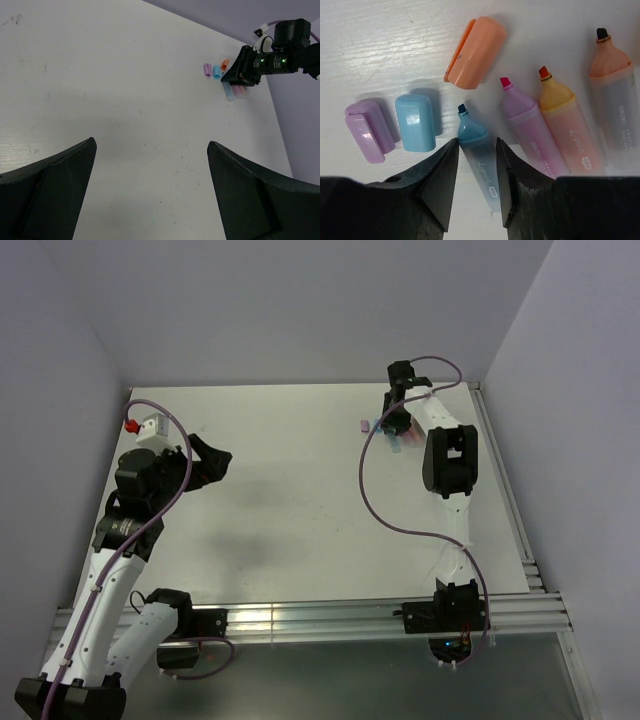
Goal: Insert the pens into the pen caps
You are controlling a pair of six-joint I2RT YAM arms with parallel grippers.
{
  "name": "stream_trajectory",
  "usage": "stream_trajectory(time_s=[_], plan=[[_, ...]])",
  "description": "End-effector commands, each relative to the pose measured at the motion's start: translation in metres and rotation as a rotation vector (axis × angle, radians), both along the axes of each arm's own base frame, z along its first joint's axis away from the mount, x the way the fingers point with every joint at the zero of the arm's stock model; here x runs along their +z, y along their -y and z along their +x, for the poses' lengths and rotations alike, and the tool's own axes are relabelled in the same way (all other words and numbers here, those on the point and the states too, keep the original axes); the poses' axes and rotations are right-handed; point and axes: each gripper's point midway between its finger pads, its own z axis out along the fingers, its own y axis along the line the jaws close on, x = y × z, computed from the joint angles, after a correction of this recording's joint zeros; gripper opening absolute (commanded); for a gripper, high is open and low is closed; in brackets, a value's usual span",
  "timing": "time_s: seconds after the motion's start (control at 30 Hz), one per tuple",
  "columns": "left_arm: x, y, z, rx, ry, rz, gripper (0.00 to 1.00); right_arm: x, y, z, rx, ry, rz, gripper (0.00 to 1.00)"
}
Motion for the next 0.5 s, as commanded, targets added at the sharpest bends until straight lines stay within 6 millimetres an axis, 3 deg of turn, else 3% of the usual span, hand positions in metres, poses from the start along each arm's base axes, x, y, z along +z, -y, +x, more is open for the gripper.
stream_trajectory(time_s=[0.0,0.33,0.4,0.47], plan=[[0.019,0.002,0.002,-0.009,0.060,-0.023,1.00,0.008,-0.001,-0.007,0.004,-0.007,-0.031,0.42],[0.015,0.002,0.003,-0.004,0.044,-0.027,1.00,0.001,-0.010,-0.023,0.015,-0.052,-0.073,0.38],[0.013,0.004,0.003,-0.012,0.036,-0.032,1.00,0.002,-0.013,-0.025,0.017,-0.053,-0.059,0.34],[0.013,0.008,0.002,-0.034,0.034,-0.049,0.99,0.001,-0.014,-0.029,0.014,-0.058,-0.050,0.23]])
